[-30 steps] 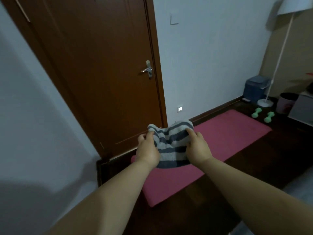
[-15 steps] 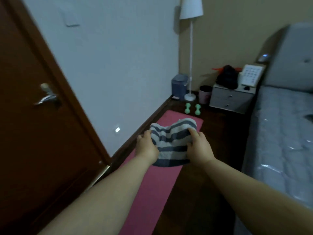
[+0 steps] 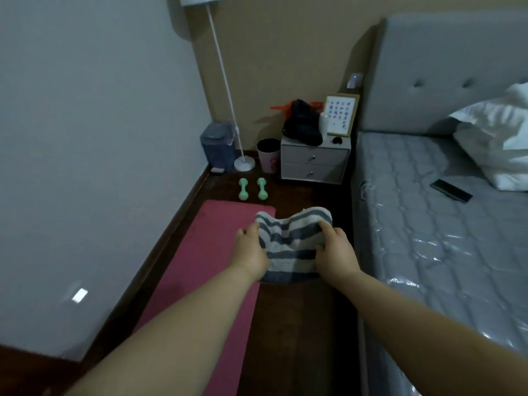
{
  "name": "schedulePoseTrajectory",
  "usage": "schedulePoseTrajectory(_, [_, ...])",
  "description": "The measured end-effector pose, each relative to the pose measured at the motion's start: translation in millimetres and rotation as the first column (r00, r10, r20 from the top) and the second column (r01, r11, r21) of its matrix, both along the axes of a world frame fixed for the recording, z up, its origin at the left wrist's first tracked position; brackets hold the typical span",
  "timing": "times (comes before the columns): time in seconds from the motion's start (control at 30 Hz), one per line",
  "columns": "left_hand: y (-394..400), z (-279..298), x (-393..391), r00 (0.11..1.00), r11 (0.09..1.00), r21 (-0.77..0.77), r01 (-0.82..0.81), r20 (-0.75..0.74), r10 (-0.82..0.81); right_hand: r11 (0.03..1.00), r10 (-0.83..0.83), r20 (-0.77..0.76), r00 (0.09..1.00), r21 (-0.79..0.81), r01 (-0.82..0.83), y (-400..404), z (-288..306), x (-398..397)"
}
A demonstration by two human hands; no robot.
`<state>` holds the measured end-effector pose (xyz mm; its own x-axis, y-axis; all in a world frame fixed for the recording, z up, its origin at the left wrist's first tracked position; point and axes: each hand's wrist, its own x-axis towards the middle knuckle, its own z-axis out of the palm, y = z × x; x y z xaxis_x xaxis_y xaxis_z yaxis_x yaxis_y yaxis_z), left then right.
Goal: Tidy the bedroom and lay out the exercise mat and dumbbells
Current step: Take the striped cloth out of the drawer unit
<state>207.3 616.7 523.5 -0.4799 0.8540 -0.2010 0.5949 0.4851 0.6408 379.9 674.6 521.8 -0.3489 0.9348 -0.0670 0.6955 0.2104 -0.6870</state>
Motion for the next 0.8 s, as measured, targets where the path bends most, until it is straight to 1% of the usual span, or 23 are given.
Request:
schedulePoseTrajectory(0.17, [110, -30, -40, 0.999, 0.999, -0.027, 0.039, 0.004, -0.039, 0.999, -0.022, 0.027, 0.999, -0.041, 0.023, 102, -24, -37])
schedulePoseTrajectory(0.27, [185, -64, -66, 0.996, 0.995, -0.059, 0.082, 0.042, -0.079, 0.997, -0.058, 0.053, 0.997, -0.052, 0.060, 169, -50, -60])
schedulePoseTrajectory(0.43, [326, -124, -111, 0.983, 0.980, -0.125, 0.158, 0.116, -0.143, 0.980, -0.121, 0.131, 0.984, -0.143, 0.139, 298, -93, -103])
schedulePoseTrajectory(0.53, [387, -152, -133, 0.979, 0.969, -0.163, 0.187, 0.114, -0.170, 0.976, -0.124, 0.153, 0.980, -0.157, 0.148, 363, -119, -126])
schedulePoseTrajectory(0.6, [428, -180, -146, 0.977, 0.960, -0.191, 0.205, 0.097, -0.189, 0.971, -0.133, 0.159, 0.978, -0.177, 0.160, 404, -150, -139])
schedulePoseTrajectory(0.67, [453, -207, -155, 0.974, 0.946, -0.233, 0.224, 0.083, -0.210, 0.964, -0.133, 0.177, 0.975, -0.203, 0.169, 430, -178, -147])
schedulePoseTrajectory(0.73, [485, -248, -162, 0.968, 0.931, -0.267, 0.250, 0.082, -0.236, 0.953, -0.140, 0.181, 0.974, -0.242, 0.182, 462, -221, -153])
schedulePoseTrajectory(0.77, [505, -283, -166, 0.966, 0.923, -0.283, 0.260, 0.064, -0.252, 0.950, -0.134, 0.182, 0.974, -0.256, 0.179, 481, -256, -156])
schedulePoseTrajectory(0.8, [513, -300, -168, 0.965, 0.919, -0.298, 0.260, 0.051, -0.257, 0.945, -0.133, 0.176, 0.975, -0.275, 0.178, 489, -274, -158])
